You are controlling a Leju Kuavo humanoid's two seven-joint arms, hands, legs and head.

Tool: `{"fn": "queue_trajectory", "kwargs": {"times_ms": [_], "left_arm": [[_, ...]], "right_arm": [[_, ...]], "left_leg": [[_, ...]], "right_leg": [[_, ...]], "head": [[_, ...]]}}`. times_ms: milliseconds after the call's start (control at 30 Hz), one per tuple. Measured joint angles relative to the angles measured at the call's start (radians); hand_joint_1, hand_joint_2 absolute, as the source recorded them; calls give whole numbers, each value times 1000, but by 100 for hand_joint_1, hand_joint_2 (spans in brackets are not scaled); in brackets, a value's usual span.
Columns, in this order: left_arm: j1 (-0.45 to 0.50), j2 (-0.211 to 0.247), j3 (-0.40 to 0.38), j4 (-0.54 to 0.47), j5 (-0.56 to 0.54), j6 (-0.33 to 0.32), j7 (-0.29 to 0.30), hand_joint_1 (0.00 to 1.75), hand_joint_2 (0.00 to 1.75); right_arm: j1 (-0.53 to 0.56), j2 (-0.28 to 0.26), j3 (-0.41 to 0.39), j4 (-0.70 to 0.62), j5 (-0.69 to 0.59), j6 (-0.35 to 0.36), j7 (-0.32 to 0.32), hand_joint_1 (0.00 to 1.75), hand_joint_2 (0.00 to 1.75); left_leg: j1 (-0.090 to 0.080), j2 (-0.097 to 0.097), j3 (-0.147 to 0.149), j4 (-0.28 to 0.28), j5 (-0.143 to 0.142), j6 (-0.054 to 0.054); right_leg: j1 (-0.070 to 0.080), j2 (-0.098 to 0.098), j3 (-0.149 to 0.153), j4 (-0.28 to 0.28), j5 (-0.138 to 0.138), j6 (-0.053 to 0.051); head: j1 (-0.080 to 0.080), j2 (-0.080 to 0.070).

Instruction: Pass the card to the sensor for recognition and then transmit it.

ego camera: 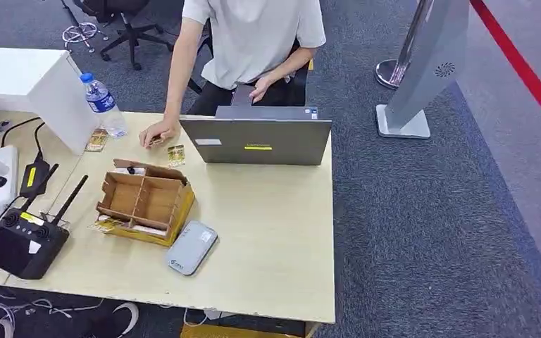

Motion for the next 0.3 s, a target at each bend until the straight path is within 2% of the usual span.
{"fn": "queue_trajectory", "kwargs": {"times_ms": [67,100,167,200,233,300], "left_arm": [[143,35,198,47,197,-69,-4,0,175],[228,37,308,74,283,-87,-7,0,175],[337,24,450,105,389,-111,-10,0,175],[407,4,552,128,485,-135,-10,0,175],[442,-15,624,142,550,-144,-9,0,0],[509,-72,753,171,641,-147,12,0,0]], "right_arm": [[6,-8,-3,2,0,6,0,0,175],[8,-13,-7,2,0,7,1,0,175],[10,-21,-10,4,0,8,1,0,175],[10,-25,-13,5,0,10,0,0,175],[10,-29,-15,5,0,10,0,0,175],[6,-32,-15,5,3,14,0,0,175]], "left_leg": [[0,1,6,0,-3,0],[0,1,6,0,-5,1],[0,-1,7,0,-7,3],[0,-6,6,0,-8,4],[0,-10,6,0,-8,4],[-1,-14,6,0,-8,5]], "right_leg": [[0,2,2,-1,-6,0],[0,0,5,-1,-7,0],[0,-1,5,-3,-9,3],[0,-5,6,-4,-10,4],[0,-8,9,-4,-12,6],[0,-13,12,-5,-12,6]], "head": [[-3,0],[-4,0],[-5,0],[-4,0],[-3,0],[-2,0]]}}
